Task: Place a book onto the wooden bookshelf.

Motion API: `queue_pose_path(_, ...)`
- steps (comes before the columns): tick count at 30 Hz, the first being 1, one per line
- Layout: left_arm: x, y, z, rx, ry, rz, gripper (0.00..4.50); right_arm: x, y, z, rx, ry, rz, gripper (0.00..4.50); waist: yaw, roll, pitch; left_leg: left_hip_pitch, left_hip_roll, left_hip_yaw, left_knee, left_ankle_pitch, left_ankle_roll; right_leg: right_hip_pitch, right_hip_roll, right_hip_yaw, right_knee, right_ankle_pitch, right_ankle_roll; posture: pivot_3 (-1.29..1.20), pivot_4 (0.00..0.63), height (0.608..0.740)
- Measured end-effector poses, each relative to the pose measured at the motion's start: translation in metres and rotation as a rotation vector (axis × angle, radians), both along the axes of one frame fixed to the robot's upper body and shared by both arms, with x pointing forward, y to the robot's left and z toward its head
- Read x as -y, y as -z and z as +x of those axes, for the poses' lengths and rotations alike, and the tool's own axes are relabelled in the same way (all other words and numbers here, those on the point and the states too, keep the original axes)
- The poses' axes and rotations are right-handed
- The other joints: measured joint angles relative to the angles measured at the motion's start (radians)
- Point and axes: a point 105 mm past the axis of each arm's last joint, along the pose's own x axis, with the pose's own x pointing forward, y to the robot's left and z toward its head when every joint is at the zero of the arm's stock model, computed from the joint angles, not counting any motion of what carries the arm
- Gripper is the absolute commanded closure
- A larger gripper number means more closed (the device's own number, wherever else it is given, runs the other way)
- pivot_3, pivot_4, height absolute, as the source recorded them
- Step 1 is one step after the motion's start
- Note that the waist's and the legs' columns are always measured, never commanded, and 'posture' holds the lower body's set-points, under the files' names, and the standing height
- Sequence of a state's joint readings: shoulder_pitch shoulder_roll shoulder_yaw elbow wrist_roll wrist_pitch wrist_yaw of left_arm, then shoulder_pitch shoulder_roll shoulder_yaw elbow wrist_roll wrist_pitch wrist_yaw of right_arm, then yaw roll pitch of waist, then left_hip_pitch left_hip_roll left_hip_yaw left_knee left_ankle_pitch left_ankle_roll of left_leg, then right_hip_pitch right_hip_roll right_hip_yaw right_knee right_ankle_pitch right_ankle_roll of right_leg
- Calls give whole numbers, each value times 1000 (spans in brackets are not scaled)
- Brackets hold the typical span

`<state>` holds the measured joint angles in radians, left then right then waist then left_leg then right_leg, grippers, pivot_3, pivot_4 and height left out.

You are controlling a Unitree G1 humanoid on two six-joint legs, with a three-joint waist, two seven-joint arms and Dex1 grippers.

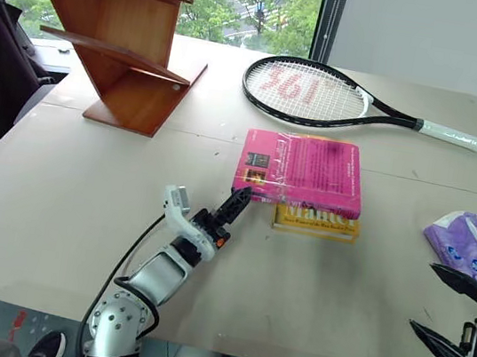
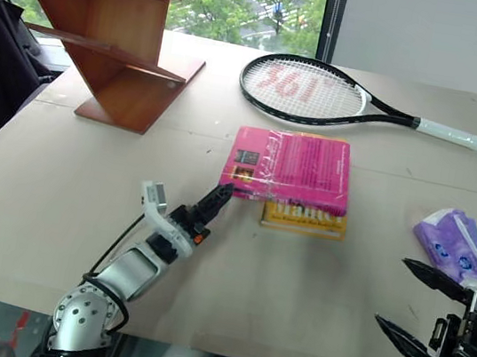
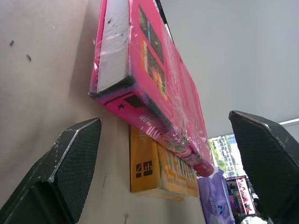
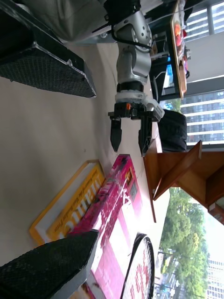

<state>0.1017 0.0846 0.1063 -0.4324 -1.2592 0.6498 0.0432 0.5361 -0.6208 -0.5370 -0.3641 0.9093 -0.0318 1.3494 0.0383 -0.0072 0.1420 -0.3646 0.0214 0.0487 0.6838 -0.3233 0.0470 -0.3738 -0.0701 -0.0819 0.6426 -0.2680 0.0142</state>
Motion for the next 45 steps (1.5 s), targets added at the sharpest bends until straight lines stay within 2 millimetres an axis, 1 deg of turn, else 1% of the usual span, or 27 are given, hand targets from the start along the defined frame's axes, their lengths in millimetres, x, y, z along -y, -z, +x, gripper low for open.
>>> queue_pose_path(3,2,3,3,-26,-18,-22,0,7,4,0,-2,31,-22,13,5,0,0,-1,0,0,0,0,0,0,0,0,0,0,0,0,150,740)
queue_pose_path(8,8,-4,12,-12,-15,-53,0,10,13,-1,-4,78,-38,13,3,0,0,-1,0,0,0,0,0,0,0,0,0,0,0,0,150,740)
queue_pose_path(10,10,-2,14,-24,-8,-63,0,10,14,-1,6,87,-48,13,2,0,0,-1,0,0,0,0,0,0,0,0,0,0,0,0,150,740)
queue_pose_path(15,27,7,27,-57,87,-84,0,10,18,-4,8,106,-53,13,5,0,0,-1,0,0,0,0,0,0,0,0,0,0,0,0,150,740)
queue_pose_path(20,38,5,43,-54,98,-114,0,11,20,-5,7,114,-54,13,3,0,0,1,-1,0,0,0,0,1,0,0,0,0,0,0,150,740)
queue_pose_path(25,47,2,51,-48,118,-115,0,11,21,-6,15,125,-50,13,5,0,0,1,-1,-1,0,0,0,2,0,-1,0,0,1,0,150,740)
queue_pose_path(33,57,3,51,-53,180,-127,0,12,23,-6,13,146,-51,13,3,0,0,1,-1,-1,0,0,0,1,0,-1,0,0,1,0,150,740)
queue_pose_path(35,57,3,53,-57,180,-134,537,11,24,-6,13,149,-52,0,4,0,0,1,-1,-1,0,0,0,1,0,-1,0,0,1,0,150,740)
queue_pose_path(37,57,7,54,-76,174,-136,1289,11,24,-6,13,153,-49,0,3,0,0,1,-1,-1,0,0,0,1,0,-1,0,0,1,0,150,740)
queue_pose_path(39,55,9,56,-86,161,-139,2217,11,25,-6,11,157,-45,0,3,0,0,1,-1,-1,0,0,0,1,0,0,0,0,1,0,150,740)
queue_pose_path(42,54,5,59,-77,148,-167,3809,11,26,-5,4,161,-40,0,2,0,0,1,0,-1,0,0,0,2,0,0,0,0,1,0,150,740)
queue_pose_path(44,53,3,60,-73,148,-173,4360,11,26,-5,3,164,-39,0,2,0,0,1,0,-1,0,0,0,2,0,0,0,0,1,0,150,740)
queue_pose_path(45,53,3,61,-73,147,-176,4408,11,26,-4,3,165,-38,0,2,0,0,1,0,-1,0,0,0,2,0,0,0,0,1,0,150,740)
